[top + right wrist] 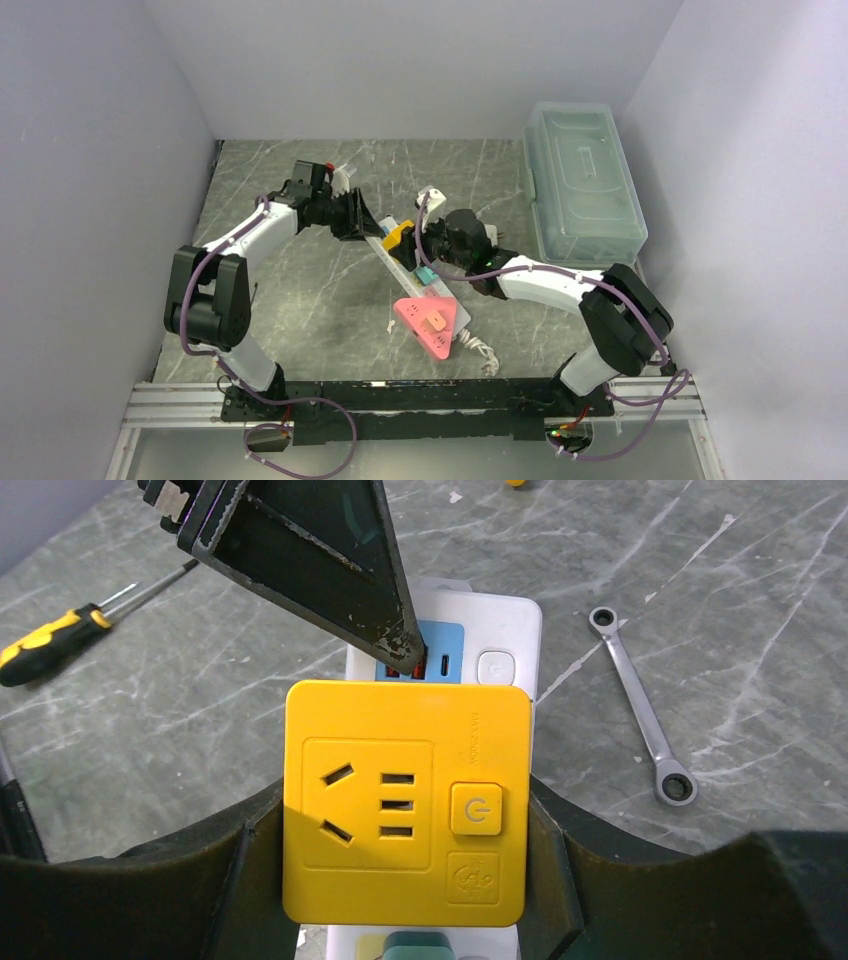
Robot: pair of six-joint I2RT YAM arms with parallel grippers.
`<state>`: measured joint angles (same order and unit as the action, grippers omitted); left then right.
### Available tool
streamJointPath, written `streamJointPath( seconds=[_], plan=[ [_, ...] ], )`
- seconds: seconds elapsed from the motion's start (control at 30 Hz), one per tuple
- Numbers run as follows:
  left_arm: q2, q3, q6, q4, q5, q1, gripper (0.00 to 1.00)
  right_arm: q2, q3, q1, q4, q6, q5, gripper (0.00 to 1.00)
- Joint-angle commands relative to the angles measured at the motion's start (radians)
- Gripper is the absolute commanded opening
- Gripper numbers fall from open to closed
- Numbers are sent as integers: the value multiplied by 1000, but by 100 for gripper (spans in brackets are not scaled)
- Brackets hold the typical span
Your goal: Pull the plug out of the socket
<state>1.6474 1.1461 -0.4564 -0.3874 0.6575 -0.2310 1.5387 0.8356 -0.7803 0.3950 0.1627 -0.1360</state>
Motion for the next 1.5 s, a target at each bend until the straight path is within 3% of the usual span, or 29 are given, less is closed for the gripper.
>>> streamJointPath(
  seconds=[0.0, 0.3, 0.53, 0.73, 1.07, 1.33, 1.47],
  plan=[
    [-14, 25, 117, -12, -150, 16, 0, -60, -15, 58, 39, 0, -7, 0],
    [-7, 27, 111, -18, -150, 16, 0, -64, -17, 44, 32, -26, 29, 0],
    [0, 39, 104, -41, -172, 21, 0, -95, -38, 13, 42, -35, 206, 0],
    [-44, 21, 92, -8, -124, 82, 0, -30, 39, 50, -137, 36, 614, 0],
    [-111, -8, 101, 64, -28, 111, 0, 173, 186, 163, -349, 125, 645, 1],
    [-122, -15, 93, 74, -8, 123, 0, 249, 239, 211, -425, 151, 623, 42],
    [-97, -10, 85, 72, 4, 125, 0, 253, 243, 218, -430, 153, 618, 72]
  ],
)
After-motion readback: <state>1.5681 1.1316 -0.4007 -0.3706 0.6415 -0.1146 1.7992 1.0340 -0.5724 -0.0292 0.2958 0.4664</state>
